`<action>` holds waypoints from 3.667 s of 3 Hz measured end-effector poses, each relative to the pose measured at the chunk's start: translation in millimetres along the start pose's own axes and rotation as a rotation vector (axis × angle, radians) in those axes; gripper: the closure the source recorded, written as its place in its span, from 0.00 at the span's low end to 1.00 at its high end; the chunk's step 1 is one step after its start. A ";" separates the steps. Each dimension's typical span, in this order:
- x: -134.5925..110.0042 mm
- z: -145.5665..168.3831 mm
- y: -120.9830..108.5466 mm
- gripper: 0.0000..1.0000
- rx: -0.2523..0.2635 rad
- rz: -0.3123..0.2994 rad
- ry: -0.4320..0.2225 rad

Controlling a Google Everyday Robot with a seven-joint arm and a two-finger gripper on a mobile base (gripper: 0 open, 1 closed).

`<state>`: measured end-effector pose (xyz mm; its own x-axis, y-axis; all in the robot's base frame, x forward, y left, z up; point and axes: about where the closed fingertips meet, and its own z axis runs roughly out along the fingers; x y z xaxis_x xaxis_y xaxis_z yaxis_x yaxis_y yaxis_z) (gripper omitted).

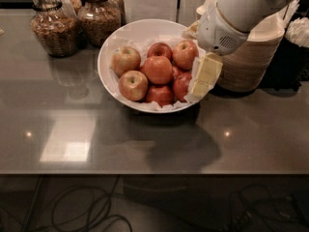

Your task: Pick apple from white bowl

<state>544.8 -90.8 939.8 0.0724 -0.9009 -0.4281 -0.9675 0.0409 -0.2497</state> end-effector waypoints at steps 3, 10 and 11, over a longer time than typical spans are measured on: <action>-43.5 61.9 -21.3 0.07 -0.085 -0.100 -0.051; -33.7 75.9 -33.1 1.00 -0.095 -0.081 -0.051; -33.7 75.9 -33.1 1.00 -0.095 -0.080 -0.051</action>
Offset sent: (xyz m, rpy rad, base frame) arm 0.0375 0.0783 -0.0342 0.0245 0.0371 0.1696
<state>592.8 -29.0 896.5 0.1605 -0.8762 -0.4544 -0.9765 -0.0738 -0.2025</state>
